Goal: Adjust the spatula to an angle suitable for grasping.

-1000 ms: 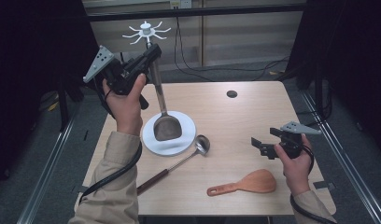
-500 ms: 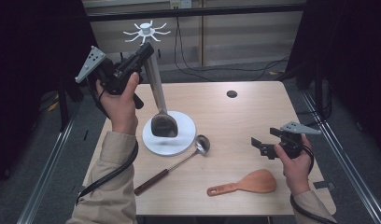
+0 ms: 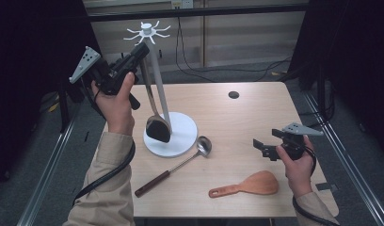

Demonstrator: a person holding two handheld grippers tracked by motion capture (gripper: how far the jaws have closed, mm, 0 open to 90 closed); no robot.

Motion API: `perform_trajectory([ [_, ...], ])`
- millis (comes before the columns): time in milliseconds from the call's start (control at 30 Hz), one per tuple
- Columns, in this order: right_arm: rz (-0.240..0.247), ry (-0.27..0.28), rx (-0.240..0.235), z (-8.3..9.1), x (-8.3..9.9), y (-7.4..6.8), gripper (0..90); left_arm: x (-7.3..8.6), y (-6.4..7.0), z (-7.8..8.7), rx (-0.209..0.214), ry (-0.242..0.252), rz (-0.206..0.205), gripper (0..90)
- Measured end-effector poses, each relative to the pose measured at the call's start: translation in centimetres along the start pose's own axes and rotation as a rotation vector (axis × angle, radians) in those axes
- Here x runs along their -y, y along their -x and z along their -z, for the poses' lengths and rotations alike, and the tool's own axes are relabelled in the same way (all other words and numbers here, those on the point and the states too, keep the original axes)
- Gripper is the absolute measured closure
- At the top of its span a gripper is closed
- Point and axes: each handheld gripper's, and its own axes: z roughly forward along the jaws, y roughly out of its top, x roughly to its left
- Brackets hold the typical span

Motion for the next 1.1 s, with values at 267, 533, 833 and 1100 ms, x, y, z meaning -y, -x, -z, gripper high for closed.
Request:
perform_trajectory([
  [267, 0.003, -0.004, 0.003, -0.04, 0.06, -0.01, 7.8, -0.07, -0.25, 0.03, -0.003, -0.002, 0.004, 90.0],
  [533, 0.007, -0.002, 0.014, -0.03, 0.07, 0.02, 7.8, -0.14, -0.37, 0.02, -0.013, 0.003, 0.009, 90.0],
  [833, 0.009, -0.005, 0.007, -0.11, 0.09, -0.07, 7.7, -0.18, -0.43, 0.27, -0.011, -0.004, 0.000, 90.0],
  [1100, 0.011, -0.004, 0.003, -0.07, 0.06, -0.08, 7.7, 0.63, 0.19, 0.90, 0.008, -0.028, -0.020, 90.0],
])
